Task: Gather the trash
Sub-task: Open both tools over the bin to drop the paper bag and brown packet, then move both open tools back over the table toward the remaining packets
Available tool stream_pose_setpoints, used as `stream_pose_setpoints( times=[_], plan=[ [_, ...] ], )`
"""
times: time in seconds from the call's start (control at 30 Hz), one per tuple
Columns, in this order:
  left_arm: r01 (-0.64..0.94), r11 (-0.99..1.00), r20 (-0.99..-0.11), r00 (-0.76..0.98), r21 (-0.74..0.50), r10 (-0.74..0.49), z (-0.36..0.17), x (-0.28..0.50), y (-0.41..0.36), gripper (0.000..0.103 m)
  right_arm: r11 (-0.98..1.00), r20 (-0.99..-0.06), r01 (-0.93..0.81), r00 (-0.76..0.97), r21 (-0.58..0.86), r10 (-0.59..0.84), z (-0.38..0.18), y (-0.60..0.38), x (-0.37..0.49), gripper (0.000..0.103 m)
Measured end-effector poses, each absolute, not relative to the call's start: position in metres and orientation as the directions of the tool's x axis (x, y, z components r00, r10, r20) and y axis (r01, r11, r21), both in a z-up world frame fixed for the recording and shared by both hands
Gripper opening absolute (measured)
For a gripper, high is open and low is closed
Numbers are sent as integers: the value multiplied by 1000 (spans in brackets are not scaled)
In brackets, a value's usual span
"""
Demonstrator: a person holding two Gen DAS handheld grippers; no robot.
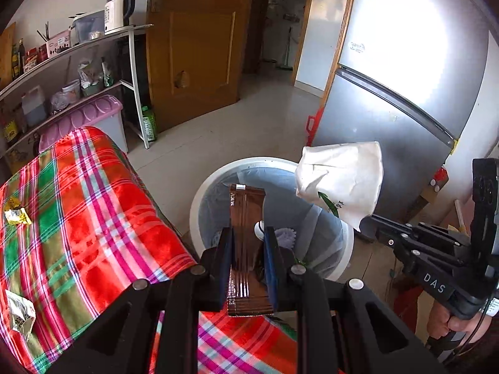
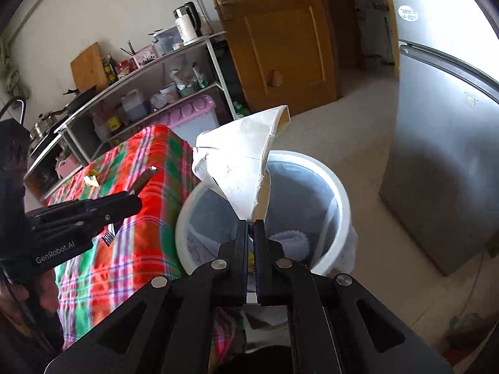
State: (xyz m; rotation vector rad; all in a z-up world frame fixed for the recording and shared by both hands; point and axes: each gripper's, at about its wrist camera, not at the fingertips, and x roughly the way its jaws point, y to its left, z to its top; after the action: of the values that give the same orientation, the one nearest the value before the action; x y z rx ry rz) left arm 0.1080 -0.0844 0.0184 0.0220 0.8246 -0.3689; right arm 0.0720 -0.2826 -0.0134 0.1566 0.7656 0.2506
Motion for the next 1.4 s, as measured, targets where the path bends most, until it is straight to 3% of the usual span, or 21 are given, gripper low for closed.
stream_pose_setpoints(
  times=[0.4,0.5,0.53,0.8,1.13,1.4],
  plan=[
    [339,934,-773,562,-109,-294,-11,126,-113,22,978,-747,-111,631,179,208,-43,-289,93,3],
    [338,934,-774,559,-115,-298,-12,127,-111,41,978,-759,-101,618,181,204,-47,-288,97,3],
    [336,935,-773,561,-114,-296,-12,127,-111,52,978,-762,-98,614,183,205,-48,-288,98,3],
    [316,941,-759,580,-125,-296,-5,119,-96,59,978,-759,-100,617,184,206,-50,-285,95,23],
    [226,968,-719,654,-109,-234,12,94,-43,72,962,-691,-179,669,208,273,-26,-258,77,37],
    [99,990,-701,699,-105,-144,17,71,20,75,935,-639,-279,683,219,354,-7,-213,69,43]
  ],
)
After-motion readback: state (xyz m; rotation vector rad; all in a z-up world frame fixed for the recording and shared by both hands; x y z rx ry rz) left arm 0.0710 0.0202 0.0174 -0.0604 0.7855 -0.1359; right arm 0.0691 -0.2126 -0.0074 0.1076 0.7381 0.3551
